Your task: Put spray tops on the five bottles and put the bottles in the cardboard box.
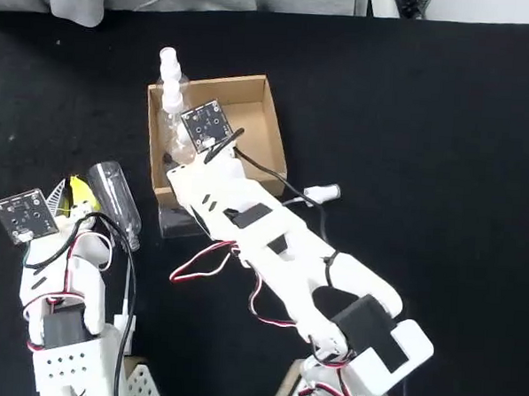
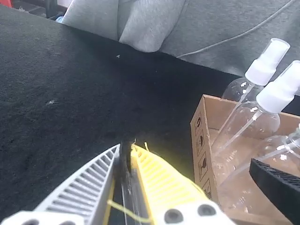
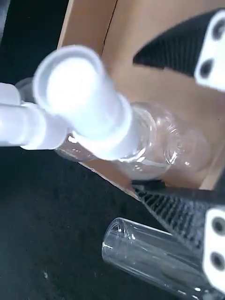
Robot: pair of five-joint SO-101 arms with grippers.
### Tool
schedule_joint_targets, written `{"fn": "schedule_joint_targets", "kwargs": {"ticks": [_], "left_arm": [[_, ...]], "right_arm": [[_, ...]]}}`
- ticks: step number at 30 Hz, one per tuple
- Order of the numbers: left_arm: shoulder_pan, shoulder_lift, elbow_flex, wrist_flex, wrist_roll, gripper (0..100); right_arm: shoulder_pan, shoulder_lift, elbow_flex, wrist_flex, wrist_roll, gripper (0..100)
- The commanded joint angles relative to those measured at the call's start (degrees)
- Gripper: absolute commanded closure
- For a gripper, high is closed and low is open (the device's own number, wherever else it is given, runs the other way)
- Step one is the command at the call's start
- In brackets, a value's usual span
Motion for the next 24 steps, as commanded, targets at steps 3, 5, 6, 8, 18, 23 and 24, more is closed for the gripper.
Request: {"fn": "schedule_joint_targets", "kwargs": {"ticks": [3, 5, 6, 8, 18, 23, 24], "left_arm": [[-0.66, -0.53, 1.45, 0.09, -0.44, 97], [-0.66, -0.53, 1.45, 0.09, -0.44, 97], [-0.66, -0.53, 1.45, 0.09, -0.44, 97], [-0.66, -0.53, 1.45, 0.09, -0.44, 97], [-0.66, -0.53, 1.45, 0.09, -0.44, 97], [-0.66, -0.53, 1.45, 0.09, -0.44, 97], [-0.66, -0.53, 1.45, 0.09, -0.44, 97]], "right_arm": [[-0.88, -0.04, -2.77, -1.23, 0.09, 64.5], [-1.85, -0.13, -2.68, -1.23, 0.09, 64.5], [-2.11, -0.13, -2.68, -1.14, 0.09, 64.5], [-2.64, -0.13, -2.68, -1.14, 0.09, 64.5], [-2.55, -2.07, -5.14, 7.21, 0.18, 64.3], [-2.55, -3.82, -4.70, 7.56, 0.18, 64.3], [-2.55, -4.18, -4.70, 7.56, 0.18, 64.3]]}}
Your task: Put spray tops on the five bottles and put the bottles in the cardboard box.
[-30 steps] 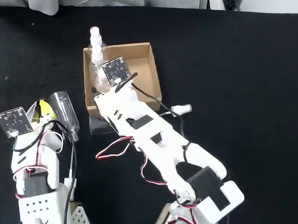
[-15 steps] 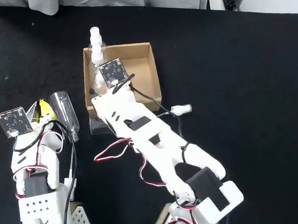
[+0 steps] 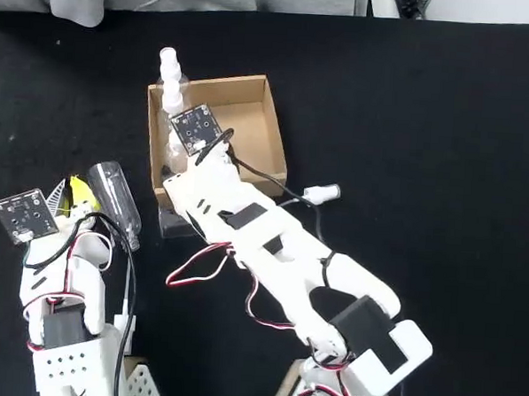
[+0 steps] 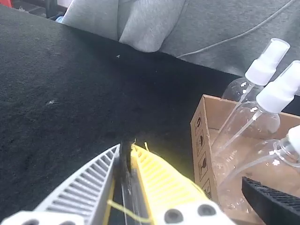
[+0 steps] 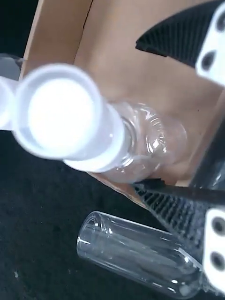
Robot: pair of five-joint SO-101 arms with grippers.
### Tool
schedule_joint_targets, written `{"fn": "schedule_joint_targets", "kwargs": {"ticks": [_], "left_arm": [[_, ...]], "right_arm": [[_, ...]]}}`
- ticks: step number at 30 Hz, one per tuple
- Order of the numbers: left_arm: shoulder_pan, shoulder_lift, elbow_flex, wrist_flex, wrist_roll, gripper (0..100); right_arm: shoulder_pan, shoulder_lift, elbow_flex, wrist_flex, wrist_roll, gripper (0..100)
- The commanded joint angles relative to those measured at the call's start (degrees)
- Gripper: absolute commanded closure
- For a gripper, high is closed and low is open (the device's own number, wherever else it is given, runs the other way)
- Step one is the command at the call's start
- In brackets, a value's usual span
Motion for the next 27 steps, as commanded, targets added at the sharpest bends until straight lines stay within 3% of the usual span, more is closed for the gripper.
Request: {"fn": "schedule_joint_targets", "kwargs": {"ticks": [1, 27], "left_arm": [[-0.66, -0.53, 1.45, 0.09, -0.44, 97], [-0.84, -0.53, 1.45, 0.00, -0.44, 97]], "right_arm": [[-0.97, -4.53, -3.12, 0.26, 0.18, 64.3], [-0.88, -21.49, -3.03, 22.24, 0.09, 64.5]]}}
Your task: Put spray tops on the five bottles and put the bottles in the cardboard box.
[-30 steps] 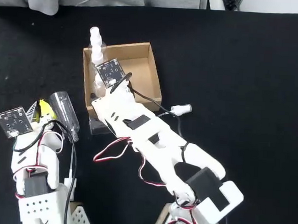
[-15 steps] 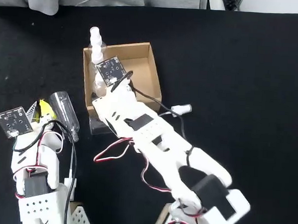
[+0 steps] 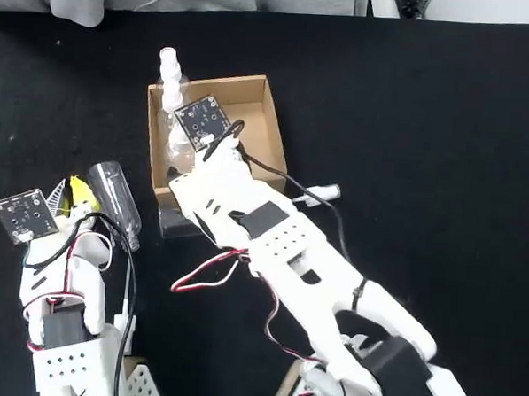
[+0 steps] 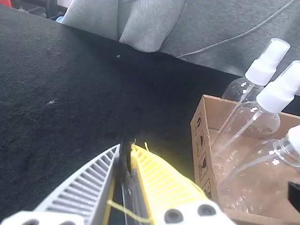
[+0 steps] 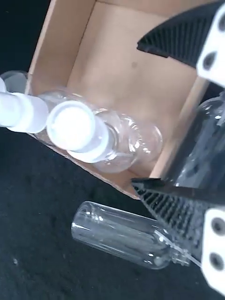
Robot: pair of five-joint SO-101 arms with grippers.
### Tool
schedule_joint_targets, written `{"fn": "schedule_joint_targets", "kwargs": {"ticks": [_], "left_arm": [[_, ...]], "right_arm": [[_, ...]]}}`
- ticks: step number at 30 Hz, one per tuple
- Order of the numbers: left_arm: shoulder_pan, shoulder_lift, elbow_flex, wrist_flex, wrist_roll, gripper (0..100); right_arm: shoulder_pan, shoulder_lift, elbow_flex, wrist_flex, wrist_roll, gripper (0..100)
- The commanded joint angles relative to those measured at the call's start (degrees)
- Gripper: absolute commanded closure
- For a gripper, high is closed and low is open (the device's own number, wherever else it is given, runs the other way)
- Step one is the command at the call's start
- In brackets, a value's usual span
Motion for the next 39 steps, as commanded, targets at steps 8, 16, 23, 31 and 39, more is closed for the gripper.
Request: {"fn": "schedule_joint_targets", "kwargs": {"ticks": [8, 16, 23, 31, 39], "left_arm": [[-5.14, -0.62, 1.45, -0.35, 0.09, 97], [-5.05, -0.62, 1.45, -0.35, -0.18, 97], [-5.05, -0.62, 1.45, -0.35, -0.26, 97], [-5.14, -0.62, 1.45, -0.18, -0.35, 97], [-5.14, -0.62, 1.45, 0.00, -0.35, 97]], "right_arm": [[-0.88, -12.00, -3.03, 12.92, -0.18, 64.7], [-1.32, -20.88, 3.30, 15.12, -0.26, 64.8], [-1.23, -31.25, 6.73, 20.13, -0.35, 64.8], [-1.32, -38.02, 6.64, 27.69, -0.35, 64.8], [-1.32, -39.25, 6.64, 31.91, -0.44, 64.8]]}}
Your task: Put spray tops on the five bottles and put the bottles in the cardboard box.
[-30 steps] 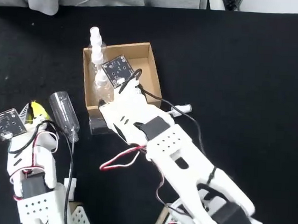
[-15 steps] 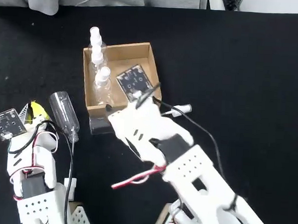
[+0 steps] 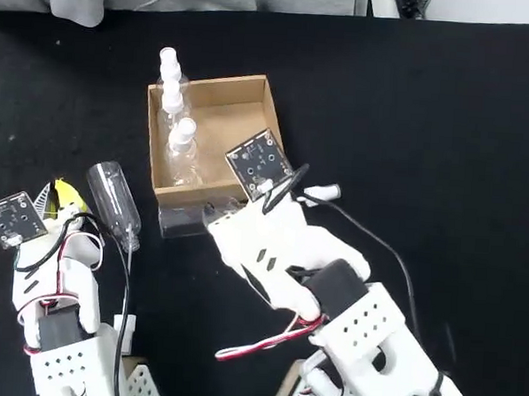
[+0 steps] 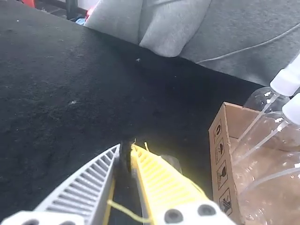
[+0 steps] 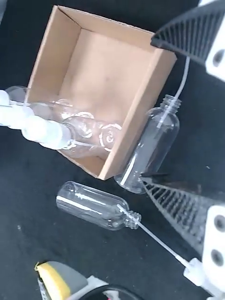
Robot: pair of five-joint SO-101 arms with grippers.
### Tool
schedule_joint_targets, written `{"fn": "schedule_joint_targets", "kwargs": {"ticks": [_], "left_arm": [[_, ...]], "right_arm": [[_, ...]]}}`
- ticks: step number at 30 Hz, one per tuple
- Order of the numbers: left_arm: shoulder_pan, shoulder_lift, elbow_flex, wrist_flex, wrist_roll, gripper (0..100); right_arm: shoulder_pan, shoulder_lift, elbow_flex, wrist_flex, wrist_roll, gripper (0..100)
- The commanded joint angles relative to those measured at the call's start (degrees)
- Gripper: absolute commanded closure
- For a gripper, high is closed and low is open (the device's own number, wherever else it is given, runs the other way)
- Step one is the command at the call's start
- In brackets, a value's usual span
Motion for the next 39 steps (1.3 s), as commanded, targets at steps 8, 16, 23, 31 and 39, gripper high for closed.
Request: {"fn": "schedule_joint_targets", "kwargs": {"ticks": [8, 16, 23, 31, 39], "left_arm": [[-0.75, -0.62, 1.45, 0.00, -0.35, 97], [-0.75, -0.62, 1.45, -0.18, -0.35, 97], [-0.75, -0.62, 1.45, -0.26, -0.35, 97], [-0.75, -0.62, 1.45, -0.35, -0.35, 97], [-0.75, -0.62, 1.45, -0.35, -0.35, 97]], "right_arm": [[-1.32, -1.63, -0.31, 2.73, -6.07, 64.8], [-1.32, -1.54, -0.13, 4.22, -10.37, 64.8], [-4.22, -1.54, -0.04, 5.63, -14.33, 64.8], [-4.22, 0.31, -0.31, 5.63, -16.62, 64.8], [-4.31, 11.12, -4.26, 5.19, -24.35, 64.4]]}}
